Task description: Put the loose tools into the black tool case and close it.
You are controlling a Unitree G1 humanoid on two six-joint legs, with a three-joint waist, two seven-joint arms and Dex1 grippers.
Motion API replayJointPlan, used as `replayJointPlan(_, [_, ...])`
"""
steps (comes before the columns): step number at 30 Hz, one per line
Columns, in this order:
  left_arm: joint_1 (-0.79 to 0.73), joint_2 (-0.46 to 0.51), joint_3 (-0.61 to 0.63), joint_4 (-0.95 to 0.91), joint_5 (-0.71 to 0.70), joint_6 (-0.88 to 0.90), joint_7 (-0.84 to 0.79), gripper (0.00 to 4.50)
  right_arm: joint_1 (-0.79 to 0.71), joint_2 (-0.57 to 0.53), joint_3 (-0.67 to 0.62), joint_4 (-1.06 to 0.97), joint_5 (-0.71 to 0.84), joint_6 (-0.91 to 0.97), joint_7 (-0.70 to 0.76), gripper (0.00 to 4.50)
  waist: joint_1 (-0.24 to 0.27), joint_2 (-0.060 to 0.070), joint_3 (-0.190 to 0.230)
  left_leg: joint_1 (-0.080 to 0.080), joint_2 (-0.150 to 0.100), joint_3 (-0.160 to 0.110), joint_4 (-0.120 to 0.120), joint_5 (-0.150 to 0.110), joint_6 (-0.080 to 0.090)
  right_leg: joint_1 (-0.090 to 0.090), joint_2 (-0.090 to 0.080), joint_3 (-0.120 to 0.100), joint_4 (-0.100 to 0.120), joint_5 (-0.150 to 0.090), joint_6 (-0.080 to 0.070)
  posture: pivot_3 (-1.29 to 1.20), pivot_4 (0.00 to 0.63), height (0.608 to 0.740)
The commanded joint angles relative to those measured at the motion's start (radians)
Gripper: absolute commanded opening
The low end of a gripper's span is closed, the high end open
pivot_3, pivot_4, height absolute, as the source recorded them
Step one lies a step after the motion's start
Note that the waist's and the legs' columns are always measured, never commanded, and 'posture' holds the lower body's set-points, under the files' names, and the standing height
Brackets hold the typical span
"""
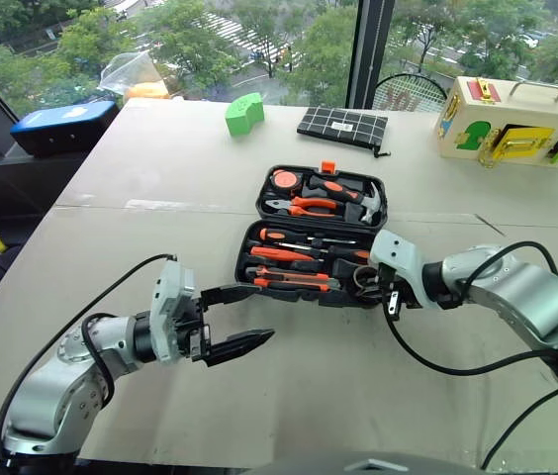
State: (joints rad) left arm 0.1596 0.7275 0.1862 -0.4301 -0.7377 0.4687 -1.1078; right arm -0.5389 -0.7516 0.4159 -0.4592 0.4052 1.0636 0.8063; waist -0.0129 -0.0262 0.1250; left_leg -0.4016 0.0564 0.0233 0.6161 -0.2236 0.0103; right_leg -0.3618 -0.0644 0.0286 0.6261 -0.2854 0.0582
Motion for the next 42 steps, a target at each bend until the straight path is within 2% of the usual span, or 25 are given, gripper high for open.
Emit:
replayJointPlan(1, [-0.013,-0.008,0.002,0.011,0.007,-0.033,-0.011,4.50,0.007,-0.009,0.029,0.006,-0.016,0.002,0.012,0.03,0.000,0.000,0.000,0.000,0.000,0.000,0.000,0.000,0.000,0.000,0.000,0.000,0.000,0.000,0.000,0.00,0.150,0.740])
replayJointPlan(3, [-0.014,-0.010,0.000,0.013,0.010,-0.036,-0.013,4.50,0.009,-0.008,0.027,0.002,-0.015,0.003,0.018,1.00,0.000,0.000,0.000,0.000,0.000,0.000,0.000,0.000,0.000,0.000,-0.001,0.000,0.000,0.000,0.000,0.00,0.150,0.740])
replayJointPlan(4, [-0.011,-0.011,0.000,0.012,0.010,-0.038,-0.014,4.50,0.009,-0.006,0.024,-0.003,-0.014,0.004,0.020,1.15,0.000,0.000,0.000,0.000,0.000,0.000,0.000,0.000,0.000,0.000,-0.002,0.000,0.000,0.000,0.000,0.00,0.150,0.740])
replayJointPlan(10, [0.025,-0.006,0.016,-0.028,-0.005,-0.033,-0.006,4.50,-0.002,0.015,-0.052,-0.045,0.028,0.034,0.026,4.05,0.001,0.000,0.000,0.000,-0.001,0.000,-0.004,0.000,0.000,-0.001,-0.004,-0.001,-0.002,0.000,0.000,0.00,0.150,0.740])
replayJointPlan(16, [0.029,0.003,0.030,-0.087,-0.043,0.007,0.028,4.50,-0.006,-0.008,-0.072,-0.088,0.082,0.052,0.061,4.05,0.000,0.002,0.001,-0.001,-0.002,0.000,-0.005,0.000,0.000,-0.001,-0.006,-0.001,-0.001,0.000,0.000,0.00,0.150,0.740])
replayJointPlan(25, [-0.003,0.030,0.059,-0.179,-0.134,0.105,0.117,4.50,-0.014,-0.009,-0.025,-0.084,0.084,0.033,0.081,4.05,0.000,0.002,0.002,-0.001,-0.003,-0.001,-0.004,0.000,0.000,-0.001,-0.007,-0.001,-0.002,0.000,0.000,0.00,0.150,0.740])
replayJointPlan(29, [-0.014,0.020,0.087,-0.198,-0.197,0.155,0.199,4.50,-0.012,-0.022,-0.050,-0.083,0.085,0.013,0.094,4.05,0.001,0.002,0.002,-0.001,-0.003,-0.001,-0.004,0.000,0.000,-0.001,-0.007,-0.001,-0.002,0.000,0.000,0.00,0.150,0.740])
replayJointPlan(32, [-0.118,-0.050,0.072,-0.106,-0.230,0.194,0.334,4.50,0.005,-0.013,-0.153,-0.088,0.118,-0.045,0.099,4.05,0.007,0.003,0.004,-0.001,-0.003,-0.001,-0.004,0.000,0.000,-0.001,-0.006,-0.002,-0.002,0.000,0.000,0.00,0.150,0.740])
replayJointPlan(35, [-0.247,-0.136,0.057,0.000,-0.165,0.207,0.503,4.50,-0.013,0.079,-0.248,-0.026,0.068,-0.134,-0.030,4.05,0.014,0.000,0.003,-0.001,-0.004,-0.002,-0.001,0.000,0.000,0.000,-0.003,-0.003,-0.001,0.000,0.000,0.00,0.150,0.740])
replayJointPlan(36, [-0.305,-0.148,0.040,0.054,-0.105,0.225,0.580,4.50,-0.039,0.142,-0.306,0.038,0.097,-0.099,-0.078,4.05,0.011,-0.001,0.003,-0.001,-0.005,-0.002,0.000,0.000,0.000,0.000,0.002,-0.002,-0.001,0.000,0.000,0.00,0.150,0.740])
replayJointPlan(37, [-0.361,-0.156,0.029,0.113,-0.070,0.253,0.642,4.50,-0.062,0.182,-0.338,0.094,0.093,-0.102,-0.120,4.29,0.008,-0.002,0.003,-0.001,-0.006,-0.001,0.000,0.000,0.000,0.000,0.002,-0.002,-0.001,0.000,0.000,0.00,0.150,0.740])
replayJointPlan(39, [-0.439,-0.168,0.023,0.204,-0.044,0.301,0.710,4.50,-0.081,0.206,-0.349,0.140,0.077,-0.123,-0.140,4.29,0.008,-0.002,0.004,0.000,-0.009,-0.002,0.000,0.000,0.000,0.001,0.003,-0.002,0.001,0.000,0.001,0.00,0.150,0.740])
replayJointPlan(42, [-0.570,-0.189,-0.002,0.390,0.032,0.294,0.728,4.50,-0.133,0.280,-0.344,0.258,-0.018,-0.136,-0.287,4.29,0.005,-0.003,0.003,-0.002,-0.009,-0.003,0.001,0.001,0.000,0.000,0.007,-0.002,0.002,0.002,0.005,0.00,0.150,0.740])
